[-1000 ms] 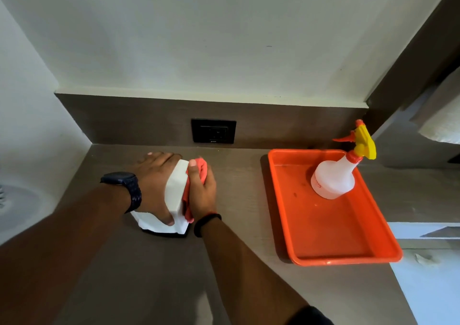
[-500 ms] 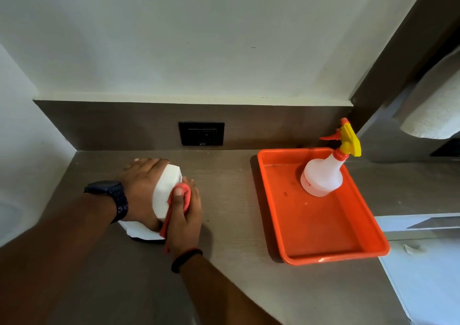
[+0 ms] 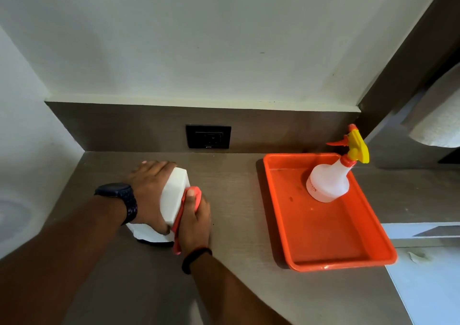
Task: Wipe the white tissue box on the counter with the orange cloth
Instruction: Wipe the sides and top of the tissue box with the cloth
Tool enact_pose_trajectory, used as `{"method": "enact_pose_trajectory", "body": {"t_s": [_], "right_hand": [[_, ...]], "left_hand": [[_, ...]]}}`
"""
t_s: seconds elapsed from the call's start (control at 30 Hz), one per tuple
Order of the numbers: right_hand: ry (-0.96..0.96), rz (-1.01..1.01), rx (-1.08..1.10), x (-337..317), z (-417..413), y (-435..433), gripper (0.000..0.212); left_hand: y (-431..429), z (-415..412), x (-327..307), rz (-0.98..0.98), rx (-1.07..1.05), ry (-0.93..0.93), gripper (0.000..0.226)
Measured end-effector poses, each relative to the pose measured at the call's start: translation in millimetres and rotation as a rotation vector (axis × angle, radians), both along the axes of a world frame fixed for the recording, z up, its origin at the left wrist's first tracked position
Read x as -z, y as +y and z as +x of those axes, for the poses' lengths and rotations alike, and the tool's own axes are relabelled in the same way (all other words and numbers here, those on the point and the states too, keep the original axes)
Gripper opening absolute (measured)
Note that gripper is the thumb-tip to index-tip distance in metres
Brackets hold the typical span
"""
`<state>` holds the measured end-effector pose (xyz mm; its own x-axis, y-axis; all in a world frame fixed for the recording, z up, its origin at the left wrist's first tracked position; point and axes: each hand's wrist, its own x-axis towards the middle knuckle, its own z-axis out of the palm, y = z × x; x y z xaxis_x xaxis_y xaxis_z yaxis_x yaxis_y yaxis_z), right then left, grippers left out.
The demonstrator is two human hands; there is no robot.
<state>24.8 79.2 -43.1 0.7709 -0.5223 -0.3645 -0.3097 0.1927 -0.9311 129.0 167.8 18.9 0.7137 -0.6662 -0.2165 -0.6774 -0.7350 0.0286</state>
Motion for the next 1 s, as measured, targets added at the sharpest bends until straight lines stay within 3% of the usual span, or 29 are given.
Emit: {"method": "enact_pose_trajectory", "body": {"t_s": [0.2,0.3,0.37,0.43,0.5,0.67,0.8,0.9,1.0], "right_hand": [[-0.116,-0.065,0.002,-16,20,-10,0.018],[-0.055,-0.055,-0.031,-23,35,-23,0.018],[0.012,-0.032,-0.041,-21,37,-26,0.043],[0.047,-0.012,-0.029,-15,30,-22,0.052],[0.049,0.016,0.002,-11,16,-13,0.048],[-0.035,0.02,0.07,-18,9,1,0.016],[-0.05,-0.026,0.043,-29,28,-12,0.024],[0.06,0.02,0.021,-26,34,-21,0.048],[0.082,0.008,0.025,-23,21,-13,0.051]], "left_hand": [[2,2,8,-0.066,0.008,-0.03,0.124],[3,4,10,-0.063,-0.01,-0.015,0.127],[3,5,10,-0.049,-0.014,-0.005,0.131],[3,5,10,-0.041,-0.014,-0.007,0.135],[3,4,11,-0.049,-0.012,-0.017,0.135],[4,4,12,-0.085,-0.001,-0.028,0.132],[4,3,13,-0.108,-0.014,-0.028,0.128],[4,4,11,-0.076,-0.023,-0.017,0.134],[3,4,10,-0.051,-0.018,-0.009,0.139]]}}
